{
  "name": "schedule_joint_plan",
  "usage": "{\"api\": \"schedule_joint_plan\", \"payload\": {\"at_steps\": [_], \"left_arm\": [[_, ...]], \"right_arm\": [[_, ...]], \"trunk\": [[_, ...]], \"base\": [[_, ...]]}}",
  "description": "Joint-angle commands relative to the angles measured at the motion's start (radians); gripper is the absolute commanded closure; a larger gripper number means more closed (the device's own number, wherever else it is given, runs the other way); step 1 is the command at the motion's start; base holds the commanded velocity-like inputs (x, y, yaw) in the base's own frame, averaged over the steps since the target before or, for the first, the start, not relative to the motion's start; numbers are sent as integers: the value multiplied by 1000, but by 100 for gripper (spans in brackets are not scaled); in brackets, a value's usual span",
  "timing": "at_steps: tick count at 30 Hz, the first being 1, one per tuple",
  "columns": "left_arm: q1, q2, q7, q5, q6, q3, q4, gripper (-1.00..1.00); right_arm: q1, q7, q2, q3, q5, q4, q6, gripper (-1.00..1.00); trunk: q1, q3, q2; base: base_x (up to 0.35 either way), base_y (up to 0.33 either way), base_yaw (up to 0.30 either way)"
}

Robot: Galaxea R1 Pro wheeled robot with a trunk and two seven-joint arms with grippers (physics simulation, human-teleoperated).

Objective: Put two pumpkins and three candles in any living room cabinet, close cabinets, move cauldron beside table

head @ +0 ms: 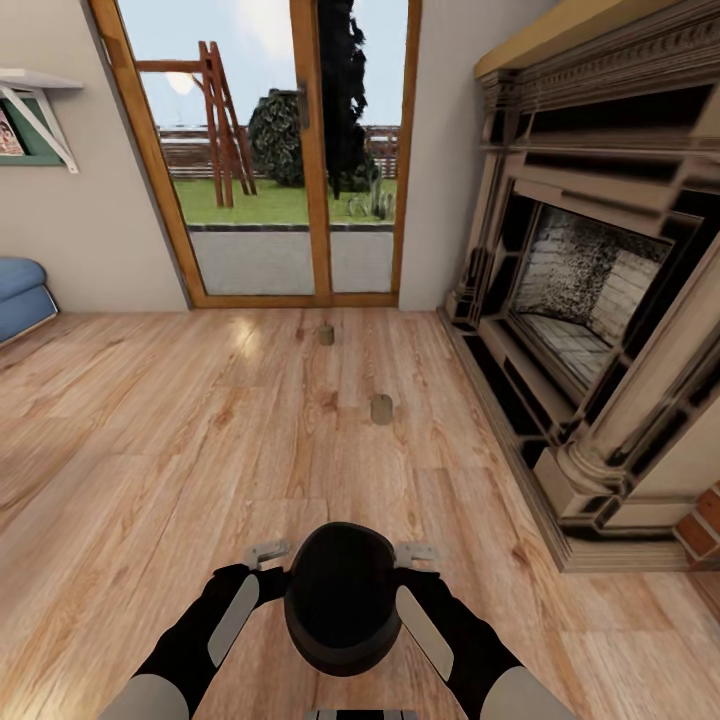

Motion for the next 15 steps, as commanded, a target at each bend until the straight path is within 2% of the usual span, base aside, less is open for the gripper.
{"api": "schedule_joint_plan", "payload": {"at_steps": [1, 15], "left_arm": [[0, 0, 9, 11, 2, -3, -2, -100], [0, -1, 9, 11, 2, -3, -1, -100]], "right_arm": [[-1, -10, -1, 4, -10, -1, 2, -100], [-1, -21, -7, -2, -6, -14, 10, -100]], "trunk": [[0, -1, 0], [0, 2, 0]], "base": [[0, 6, 1], [0, 1, -25]]}}
